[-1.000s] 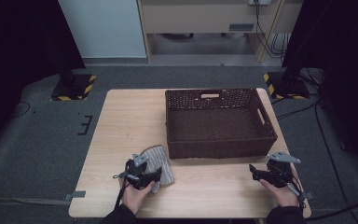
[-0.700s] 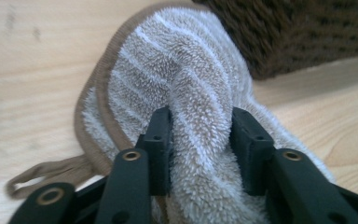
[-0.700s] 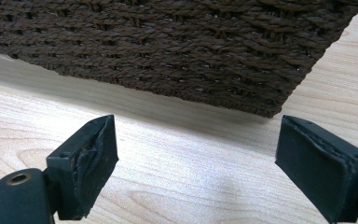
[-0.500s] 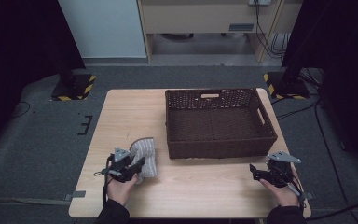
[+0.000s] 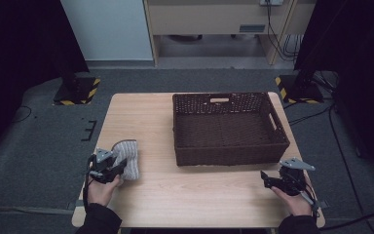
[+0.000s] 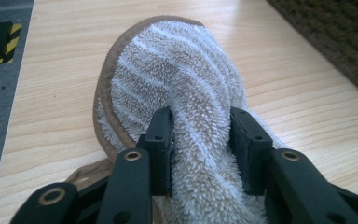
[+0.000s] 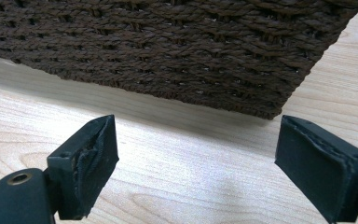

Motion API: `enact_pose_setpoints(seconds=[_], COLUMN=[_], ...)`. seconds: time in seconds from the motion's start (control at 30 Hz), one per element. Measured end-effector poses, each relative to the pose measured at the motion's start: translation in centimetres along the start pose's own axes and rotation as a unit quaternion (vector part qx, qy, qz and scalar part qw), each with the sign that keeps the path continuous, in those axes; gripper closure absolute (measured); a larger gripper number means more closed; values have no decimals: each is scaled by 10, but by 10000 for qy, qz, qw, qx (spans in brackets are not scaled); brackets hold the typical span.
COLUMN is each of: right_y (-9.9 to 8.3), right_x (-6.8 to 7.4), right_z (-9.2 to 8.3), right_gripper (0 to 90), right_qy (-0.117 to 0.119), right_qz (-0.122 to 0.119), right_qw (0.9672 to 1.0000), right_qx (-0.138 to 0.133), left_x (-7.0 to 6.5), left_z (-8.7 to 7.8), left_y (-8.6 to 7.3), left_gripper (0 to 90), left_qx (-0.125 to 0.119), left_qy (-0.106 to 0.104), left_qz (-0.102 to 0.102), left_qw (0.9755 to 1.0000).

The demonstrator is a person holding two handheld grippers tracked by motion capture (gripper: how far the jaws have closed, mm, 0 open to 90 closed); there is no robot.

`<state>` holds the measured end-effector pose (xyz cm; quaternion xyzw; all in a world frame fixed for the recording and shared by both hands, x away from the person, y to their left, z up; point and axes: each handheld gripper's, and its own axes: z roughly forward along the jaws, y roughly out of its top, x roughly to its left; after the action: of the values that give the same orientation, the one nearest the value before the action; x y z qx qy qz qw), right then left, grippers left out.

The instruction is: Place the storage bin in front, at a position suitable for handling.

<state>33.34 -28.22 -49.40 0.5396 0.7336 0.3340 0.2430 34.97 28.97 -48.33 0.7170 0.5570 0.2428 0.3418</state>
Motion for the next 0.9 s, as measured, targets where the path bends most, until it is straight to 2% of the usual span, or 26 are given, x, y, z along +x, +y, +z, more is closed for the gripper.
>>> enact_pose_setpoints(seconds=[0.07, 0.17, 0.27, 0.37, 0.43, 0.47, 0.6, 0.77, 0.9], right_y=[0, 1, 2, 5, 6, 8, 12, 23, 30], right_x=[-1, 0, -1, -2, -3, -5, -8, -14, -15], right_z=[-1, -1, -3, -9, -11, -15, -22, -35, -38], right_gripper=[135, 138, 142, 151, 154, 168, 192, 240, 254], right_qy=[12, 9, -4, -35, -40, -80, -94, -121, -105], right_qz=[-9, 36, 61, 125, 134, 144, 209, 367, 375], right_qw=[10000, 10000, 9999, 9995, 9994, 9989, 9980, 9948, 9936], right_qx=[-1, -35, -103, -279, -320, -436, -592, -941, -1060], left_x=[1, 0, -3, -3, -3, -4, -8, -19, -24], left_z=[8, 12, 13, 11, 7, 5, -3, -13, -17], left_y=[-3, -4, -4, -4, -2, -1, 3, 13, 19], left_gripper=[602, 585, 530, 419, 396, 371, 348, 338, 339], left_qx=[254, 314, 294, 162, 38, -28, -207, -459, -570], left_qy=[-6, -29, -43, -95, -143, -168, -201, -282, -324], left_qz=[82, 129, 126, 11, -103, -149, -170, -134, -123], left_qw=[9996, 9994, 9995, 9998, 9998, 9997, 9994, 9985, 9978])
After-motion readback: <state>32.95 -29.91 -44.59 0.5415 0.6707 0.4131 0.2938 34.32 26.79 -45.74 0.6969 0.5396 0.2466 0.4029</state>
